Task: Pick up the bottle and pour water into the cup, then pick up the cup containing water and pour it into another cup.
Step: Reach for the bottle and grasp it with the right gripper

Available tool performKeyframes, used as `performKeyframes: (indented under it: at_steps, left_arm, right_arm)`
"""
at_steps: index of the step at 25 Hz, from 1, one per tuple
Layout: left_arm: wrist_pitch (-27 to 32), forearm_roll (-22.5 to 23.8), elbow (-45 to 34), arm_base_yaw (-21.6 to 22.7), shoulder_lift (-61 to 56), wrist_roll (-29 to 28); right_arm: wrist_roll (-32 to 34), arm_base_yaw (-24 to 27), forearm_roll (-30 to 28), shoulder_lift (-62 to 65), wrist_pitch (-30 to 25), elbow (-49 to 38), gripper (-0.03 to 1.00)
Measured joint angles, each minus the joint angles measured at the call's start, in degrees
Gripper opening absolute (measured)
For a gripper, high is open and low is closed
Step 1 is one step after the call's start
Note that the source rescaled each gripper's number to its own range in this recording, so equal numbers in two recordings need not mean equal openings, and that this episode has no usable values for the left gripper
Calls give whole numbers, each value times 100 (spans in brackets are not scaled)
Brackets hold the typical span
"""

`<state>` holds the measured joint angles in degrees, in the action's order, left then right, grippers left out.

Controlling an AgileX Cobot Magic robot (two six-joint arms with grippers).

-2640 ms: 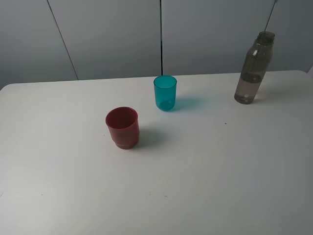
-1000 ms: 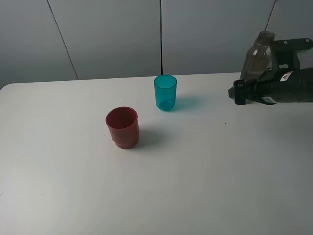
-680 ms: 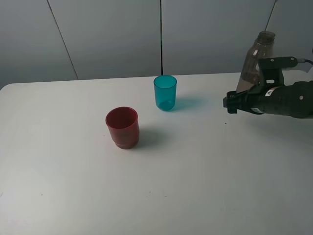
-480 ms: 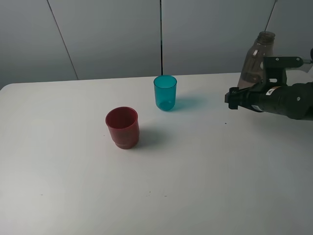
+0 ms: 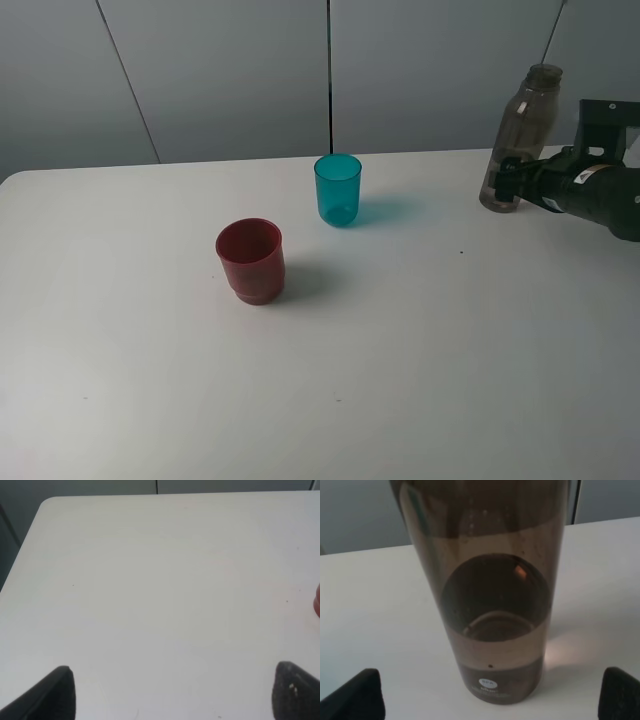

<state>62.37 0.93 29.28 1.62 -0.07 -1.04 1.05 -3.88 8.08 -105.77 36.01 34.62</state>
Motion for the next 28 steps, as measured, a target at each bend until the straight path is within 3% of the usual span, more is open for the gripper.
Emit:
performKeyframes:
  at_steps: [7, 24, 28]
  left_arm:
    - [0, 0, 0, 0, 0, -10]
    - [0, 0, 0, 0, 0, -10]
    - [0, 0, 0, 0, 0, -10]
  right_arm:
    - [231, 0, -427, -689, 712, 0, 76]
    - [70, 73, -278, -1447, 2492, 10, 76]
    - [-105, 73, -278, -1543, 2601, 91, 76]
